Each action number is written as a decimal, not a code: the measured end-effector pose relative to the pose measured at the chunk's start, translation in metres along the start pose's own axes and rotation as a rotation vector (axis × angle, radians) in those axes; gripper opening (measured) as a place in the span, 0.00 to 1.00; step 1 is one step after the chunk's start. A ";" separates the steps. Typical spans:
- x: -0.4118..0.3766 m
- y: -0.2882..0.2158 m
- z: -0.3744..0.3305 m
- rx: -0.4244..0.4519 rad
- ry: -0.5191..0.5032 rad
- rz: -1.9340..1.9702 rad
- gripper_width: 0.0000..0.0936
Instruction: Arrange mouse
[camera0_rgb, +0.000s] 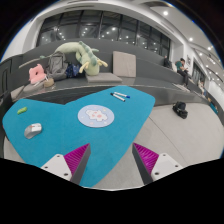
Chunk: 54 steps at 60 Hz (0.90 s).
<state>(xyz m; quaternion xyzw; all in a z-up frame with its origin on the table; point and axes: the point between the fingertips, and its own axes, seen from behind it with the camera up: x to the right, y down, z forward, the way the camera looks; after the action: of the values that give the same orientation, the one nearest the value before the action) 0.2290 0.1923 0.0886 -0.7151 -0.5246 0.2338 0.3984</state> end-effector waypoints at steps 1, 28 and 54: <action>-0.002 0.000 -0.001 0.000 -0.003 0.002 0.92; -0.177 -0.005 -0.007 0.009 -0.140 -0.035 0.92; -0.343 0.022 -0.023 -0.008 -0.268 -0.067 0.92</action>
<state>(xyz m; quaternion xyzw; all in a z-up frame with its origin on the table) 0.1422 -0.1391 0.0555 -0.6611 -0.5976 0.3117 0.3297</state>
